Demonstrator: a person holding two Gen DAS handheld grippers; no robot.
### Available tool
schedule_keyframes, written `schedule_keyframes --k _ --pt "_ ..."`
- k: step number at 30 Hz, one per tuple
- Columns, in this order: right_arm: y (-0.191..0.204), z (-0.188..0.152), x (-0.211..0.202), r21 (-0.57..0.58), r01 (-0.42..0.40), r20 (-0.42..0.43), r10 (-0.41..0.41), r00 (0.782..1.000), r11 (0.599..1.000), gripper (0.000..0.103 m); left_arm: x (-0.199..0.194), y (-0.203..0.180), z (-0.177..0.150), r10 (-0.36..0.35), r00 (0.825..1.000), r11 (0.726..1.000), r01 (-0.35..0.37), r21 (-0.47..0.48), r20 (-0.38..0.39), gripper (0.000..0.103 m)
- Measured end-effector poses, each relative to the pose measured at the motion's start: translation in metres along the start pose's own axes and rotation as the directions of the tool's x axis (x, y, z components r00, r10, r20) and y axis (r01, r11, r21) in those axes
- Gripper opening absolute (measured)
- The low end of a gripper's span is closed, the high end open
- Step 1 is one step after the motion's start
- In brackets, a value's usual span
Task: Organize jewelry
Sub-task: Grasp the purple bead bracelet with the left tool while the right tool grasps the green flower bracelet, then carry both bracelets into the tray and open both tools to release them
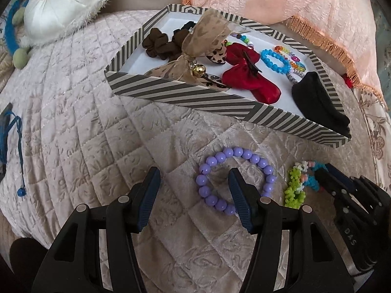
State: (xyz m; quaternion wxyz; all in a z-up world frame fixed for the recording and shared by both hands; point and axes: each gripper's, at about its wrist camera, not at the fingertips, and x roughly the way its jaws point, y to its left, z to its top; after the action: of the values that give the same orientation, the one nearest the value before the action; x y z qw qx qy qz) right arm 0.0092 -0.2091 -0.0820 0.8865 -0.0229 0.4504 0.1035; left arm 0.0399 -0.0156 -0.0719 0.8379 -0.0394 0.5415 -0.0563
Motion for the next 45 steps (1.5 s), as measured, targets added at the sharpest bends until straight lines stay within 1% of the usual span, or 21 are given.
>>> schedule_keyframes --k 1,2,3,6,9,13,20,28,36,45 --pt "-0.001 -0.001 -0.003 0.016 -0.012 0.010 0.011 1.000 1.000 0.012 0.000 0.000 0.000 -0.003 1.000 1.000 0.003 0.004 0.007 0.050" --pt "-0.002 -0.002 -0.006 0.031 -0.024 0.017 0.024 1.000 0.999 0.012 0.001 -0.002 0.000 -0.002 1.000 1.000 0.002 0.007 0.014 0.038" --pt "-0.004 -0.003 -0.010 0.049 -0.045 0.029 0.044 0.999 0.998 0.012 0.000 -0.001 0.000 0.001 1.000 1.000 -0.001 0.011 0.016 0.017" --pt "-0.009 -0.001 -0.029 0.084 -0.086 0.078 0.079 0.994 0.993 0.012 -0.003 0.000 0.002 -0.042 0.999 0.999 0.042 0.009 0.010 0.009" --pt "-0.012 0.004 -0.048 0.104 -0.116 0.123 0.103 0.987 0.988 0.012 -0.013 0.003 -0.001 -0.074 0.997 0.997 0.074 0.009 0.017 0.008" --pt "-0.011 0.012 -0.075 0.100 -0.140 0.181 0.120 0.976 0.985 0.012 -0.029 0.003 -0.001 -0.093 0.995 0.996 0.093 0.013 0.040 0.008" --pt "-0.010 0.019 -0.103 0.086 -0.150 0.233 0.127 0.964 0.985 0.012 -0.064 -0.004 0.000 -0.100 0.990 0.995 0.097 0.040 0.096 0.008" --pt "-0.001 0.021 -0.126 0.058 -0.161 0.267 0.140 0.953 0.985 0.012 -0.096 -0.011 0.003 -0.077 0.986 0.995 0.066 0.077 0.147 0.008" --pt "0.004 0.027 -0.140 0.032 -0.163 0.288 0.147 0.946 0.986 0.012 -0.112 -0.019 0.008 -0.065 0.982 0.993 0.046 0.108 0.180 0.008" --pt "0.002 0.039 -0.145 0.013 -0.142 0.291 0.132 0.948 0.990 0.012 -0.120 -0.027 0.021 -0.058 0.976 0.990 0.029 0.140 0.209 0.008"
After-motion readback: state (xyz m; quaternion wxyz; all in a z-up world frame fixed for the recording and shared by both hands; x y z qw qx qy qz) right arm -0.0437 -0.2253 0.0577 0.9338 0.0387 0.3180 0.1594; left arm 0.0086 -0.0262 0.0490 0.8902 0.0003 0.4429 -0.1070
